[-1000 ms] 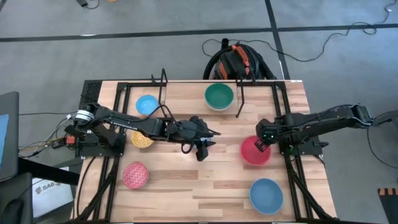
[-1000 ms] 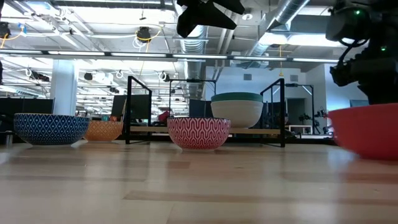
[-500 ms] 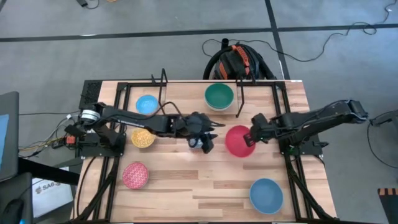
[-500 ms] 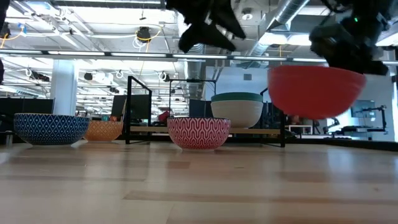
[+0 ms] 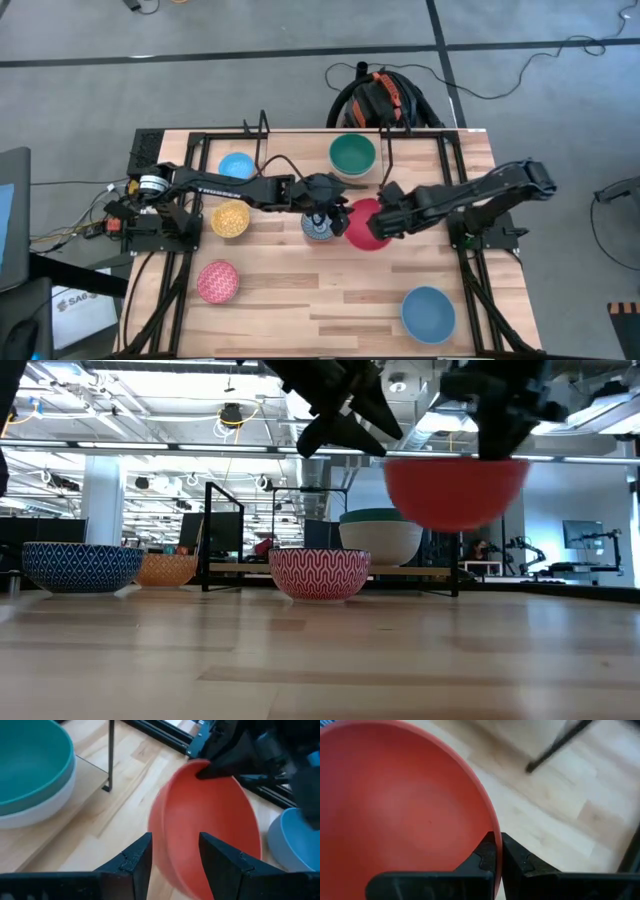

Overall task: Place and stack bowls onto a shelf
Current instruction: Stack the big red bowl on the big green bowl on the shelf

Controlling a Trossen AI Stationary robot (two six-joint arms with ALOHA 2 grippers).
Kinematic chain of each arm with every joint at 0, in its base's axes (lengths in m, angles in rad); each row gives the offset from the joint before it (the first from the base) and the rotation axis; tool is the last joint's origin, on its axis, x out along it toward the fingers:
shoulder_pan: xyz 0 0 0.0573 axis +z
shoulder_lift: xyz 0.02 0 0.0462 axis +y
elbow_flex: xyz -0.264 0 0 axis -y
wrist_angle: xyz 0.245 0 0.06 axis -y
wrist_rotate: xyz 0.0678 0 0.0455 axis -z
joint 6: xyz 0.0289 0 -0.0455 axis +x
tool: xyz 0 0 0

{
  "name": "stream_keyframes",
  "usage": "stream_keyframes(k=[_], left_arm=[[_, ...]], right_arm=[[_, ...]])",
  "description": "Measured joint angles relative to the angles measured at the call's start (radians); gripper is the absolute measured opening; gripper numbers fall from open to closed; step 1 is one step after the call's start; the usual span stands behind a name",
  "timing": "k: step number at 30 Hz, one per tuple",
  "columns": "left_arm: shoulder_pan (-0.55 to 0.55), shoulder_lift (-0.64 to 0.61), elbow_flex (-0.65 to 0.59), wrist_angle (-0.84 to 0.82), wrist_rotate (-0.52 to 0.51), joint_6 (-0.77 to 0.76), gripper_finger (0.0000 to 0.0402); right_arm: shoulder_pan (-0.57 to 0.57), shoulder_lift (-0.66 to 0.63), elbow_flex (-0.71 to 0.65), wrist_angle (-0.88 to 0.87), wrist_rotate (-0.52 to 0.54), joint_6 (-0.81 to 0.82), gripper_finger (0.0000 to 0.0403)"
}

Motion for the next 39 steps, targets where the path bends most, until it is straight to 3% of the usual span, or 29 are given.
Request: stream_keyframes(k=[8, 11, 16, 18, 30, 33, 38, 39], left_arm=[[0.001, 0.000, 0.000, -0.062, -0.007, 0.003, 0.0130], [0.000, -0.001, 0.000, -0.096, -0.028, 0.000, 0.0101], [-0.003, -0.003, 0.000, -0.096, -0.026, -0.012, 0.0018], [-0.004, -0.002, 0.000, -0.082, -0.027, -0.014, 0.0010], [-0.042, -0.005, 0.147, -0.177, -0.053, 0.055, 0.0000], [-0.050, -0.001, 0.169, -0.203, -0.048, 0.051, 0.0000], [-0.065, -0.001, 0.210, -0.274, -0.085, 0.026, 0.0003], [-0.065, -0.001, 0.214, -0.282, -0.085, 0.026, 0.0006]], right_arm=[[0.009, 0.058, 0.131, -0.056, 0.057, -0.063, 0.0031], [0.015, 0.061, 0.158, -0.061, 0.066, -0.094, 0.0031], [0.028, 0.057, 0.201, -0.071, 0.054, -0.124, 0.0033], [0.031, 0.050, 0.209, -0.072, 0.054, -0.131, 0.0039], [-0.006, 0.047, 0.215, -0.013, 0.009, -0.221, 0.0152], [-0.015, 0.048, 0.214, -0.014, 0.005, -0.209, 0.0137], [-0.008, 0.047, 0.216, 0.010, 0.002, -0.200, 0.0044], [-0.009, 0.047, 0.215, 0.012, 0.002, -0.202, 0.0040]])
